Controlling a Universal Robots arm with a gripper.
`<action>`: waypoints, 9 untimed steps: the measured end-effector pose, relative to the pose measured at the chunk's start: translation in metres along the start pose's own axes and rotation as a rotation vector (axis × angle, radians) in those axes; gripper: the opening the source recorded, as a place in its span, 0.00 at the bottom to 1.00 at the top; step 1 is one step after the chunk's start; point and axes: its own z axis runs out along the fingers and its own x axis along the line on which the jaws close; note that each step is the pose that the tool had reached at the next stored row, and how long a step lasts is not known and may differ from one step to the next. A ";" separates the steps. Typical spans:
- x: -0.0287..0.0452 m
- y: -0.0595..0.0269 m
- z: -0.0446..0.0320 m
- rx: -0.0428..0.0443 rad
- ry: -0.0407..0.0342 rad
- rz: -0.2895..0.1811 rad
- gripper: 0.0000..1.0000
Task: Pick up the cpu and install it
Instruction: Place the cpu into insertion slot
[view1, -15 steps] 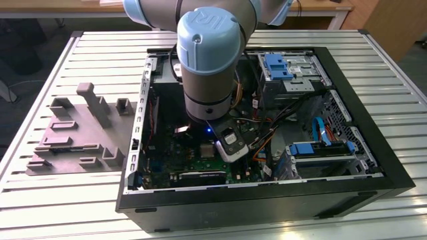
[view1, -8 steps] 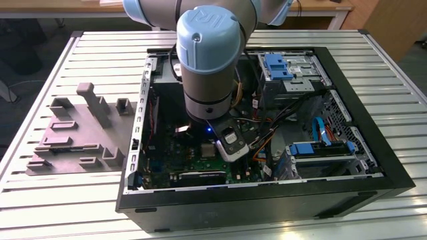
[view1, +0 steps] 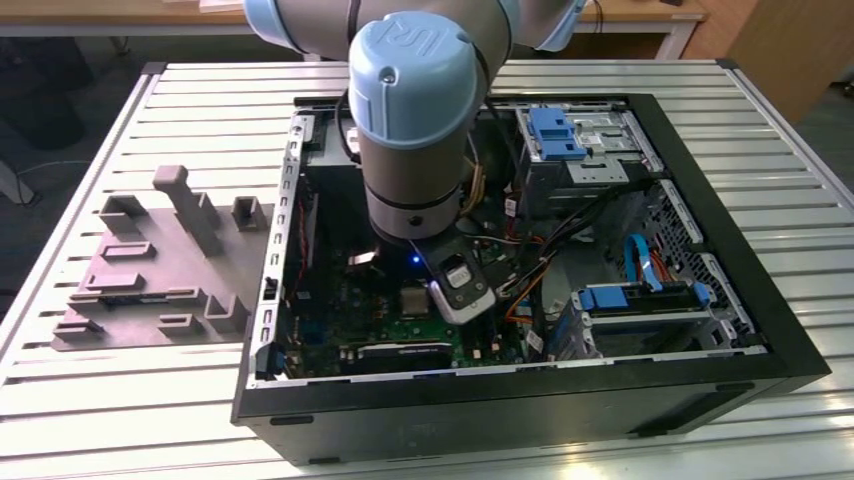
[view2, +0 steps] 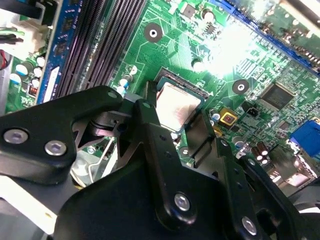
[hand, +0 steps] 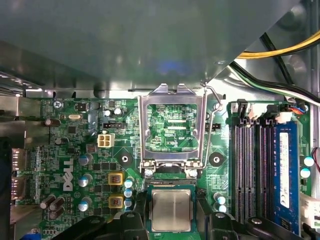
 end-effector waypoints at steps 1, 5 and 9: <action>0.0002 0.0000 0.0002 -0.0003 0.0001 0.000 0.47; 0.0001 -0.0001 0.0009 -0.0006 0.0004 0.000 0.47; -0.0010 -0.0001 0.0011 -0.0010 0.0001 0.000 0.47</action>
